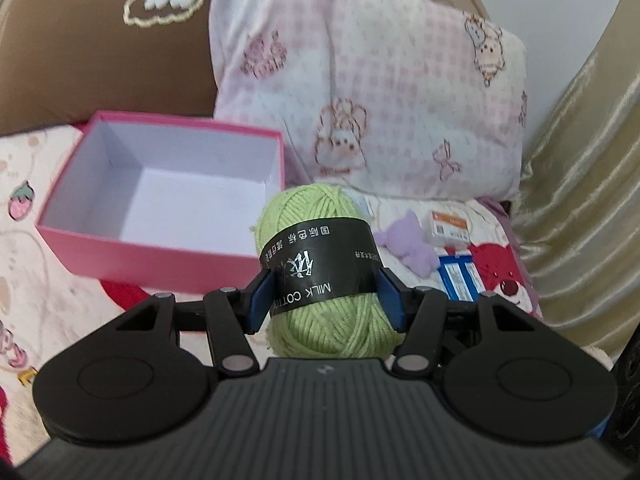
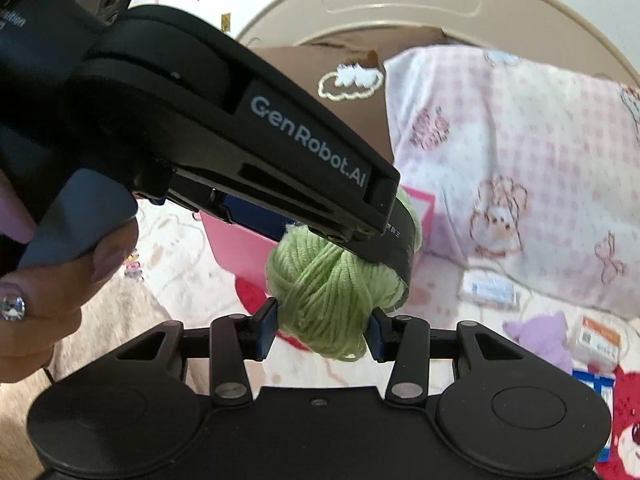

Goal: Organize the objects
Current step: 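Carry the yarn ball with the left gripper into the pink box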

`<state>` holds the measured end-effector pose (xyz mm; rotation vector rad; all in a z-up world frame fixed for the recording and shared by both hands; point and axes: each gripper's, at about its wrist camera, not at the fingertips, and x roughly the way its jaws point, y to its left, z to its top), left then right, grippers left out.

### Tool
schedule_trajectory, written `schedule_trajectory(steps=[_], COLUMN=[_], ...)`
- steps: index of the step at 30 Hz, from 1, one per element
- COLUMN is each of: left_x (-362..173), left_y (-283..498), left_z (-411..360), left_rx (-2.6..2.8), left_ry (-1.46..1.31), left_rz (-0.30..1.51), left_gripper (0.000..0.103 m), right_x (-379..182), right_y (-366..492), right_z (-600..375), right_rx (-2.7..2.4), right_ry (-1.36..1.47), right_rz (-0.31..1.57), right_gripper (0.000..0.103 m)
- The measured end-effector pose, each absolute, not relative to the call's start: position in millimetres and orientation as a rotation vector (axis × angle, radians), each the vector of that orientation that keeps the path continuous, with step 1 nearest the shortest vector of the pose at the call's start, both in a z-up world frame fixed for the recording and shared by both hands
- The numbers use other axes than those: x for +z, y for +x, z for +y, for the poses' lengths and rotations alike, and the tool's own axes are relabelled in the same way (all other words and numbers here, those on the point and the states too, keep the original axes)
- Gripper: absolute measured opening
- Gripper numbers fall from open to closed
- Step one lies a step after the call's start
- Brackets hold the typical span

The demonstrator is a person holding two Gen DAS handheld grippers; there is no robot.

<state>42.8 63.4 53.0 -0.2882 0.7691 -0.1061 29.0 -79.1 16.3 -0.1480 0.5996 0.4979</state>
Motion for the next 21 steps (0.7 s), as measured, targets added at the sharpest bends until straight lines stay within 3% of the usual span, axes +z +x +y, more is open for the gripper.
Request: schedule_trajectory(steps=[9, 21], left_x=[74, 45], left_y=[55, 111], left_z=[93, 158], left_rx=[-0.066, -0.004], left_ry=[-0.281, -0.351], left_rz=[0.750, 0.763], left_gripper=[0.055, 0.055], right_x=[33, 19], right_y=[55, 129], right_z=[-56, -17], right_rx=[0.530, 0.597], right_ry=[-0.152, -0.101], right_rz=[0.589, 0.683], right_gripper=[0.049, 0.045])
